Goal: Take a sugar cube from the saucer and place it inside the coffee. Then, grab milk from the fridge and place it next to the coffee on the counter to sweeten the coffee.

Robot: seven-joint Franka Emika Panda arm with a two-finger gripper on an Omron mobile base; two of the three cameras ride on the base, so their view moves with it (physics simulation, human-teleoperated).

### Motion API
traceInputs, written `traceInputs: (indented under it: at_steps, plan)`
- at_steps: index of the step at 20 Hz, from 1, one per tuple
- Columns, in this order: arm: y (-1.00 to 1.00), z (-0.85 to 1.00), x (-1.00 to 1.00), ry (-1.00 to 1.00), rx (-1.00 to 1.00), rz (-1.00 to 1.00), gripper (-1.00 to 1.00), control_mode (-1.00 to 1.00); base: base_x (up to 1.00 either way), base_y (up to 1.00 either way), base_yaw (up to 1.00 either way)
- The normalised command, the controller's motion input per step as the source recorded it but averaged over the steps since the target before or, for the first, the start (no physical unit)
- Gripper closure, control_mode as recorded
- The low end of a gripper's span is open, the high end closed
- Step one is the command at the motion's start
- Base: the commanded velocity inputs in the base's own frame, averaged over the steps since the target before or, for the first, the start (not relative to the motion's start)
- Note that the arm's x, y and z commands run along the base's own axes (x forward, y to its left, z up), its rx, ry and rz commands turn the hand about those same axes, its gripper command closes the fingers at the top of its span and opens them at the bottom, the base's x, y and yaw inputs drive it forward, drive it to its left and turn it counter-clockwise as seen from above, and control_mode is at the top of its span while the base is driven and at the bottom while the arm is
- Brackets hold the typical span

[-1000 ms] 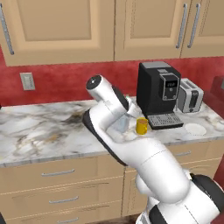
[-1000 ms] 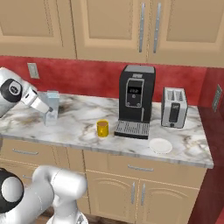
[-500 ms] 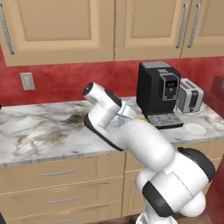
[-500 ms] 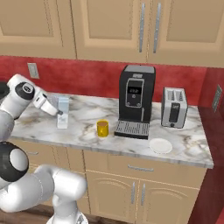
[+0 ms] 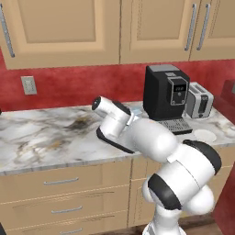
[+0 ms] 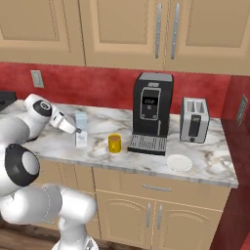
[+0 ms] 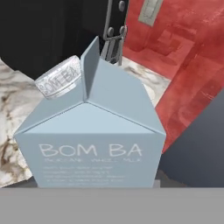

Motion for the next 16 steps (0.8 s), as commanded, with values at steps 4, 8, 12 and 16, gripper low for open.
traceInputs:
  at_steps: [4,8,12,16]
  plan:
    - [-0.02,-0.37,0.38,0.00,-0.05,0.00,1.00,-1.00,0.00,0.00,0.00]
    - [0.00,-0.25,0.28,-0.06,0.00,0.00,1.00,-1.00,0.00,0.00,0.00]
    - [-0.04,-0.12,0.33,-0.09,0.00,0.00,1.00,-1.00,0.00,0.00,0.00]
    - [-0.11,-0.21,0.27,-0.05,0.00,0.00,1.00,-1.00,0.00,0.00,0.00]
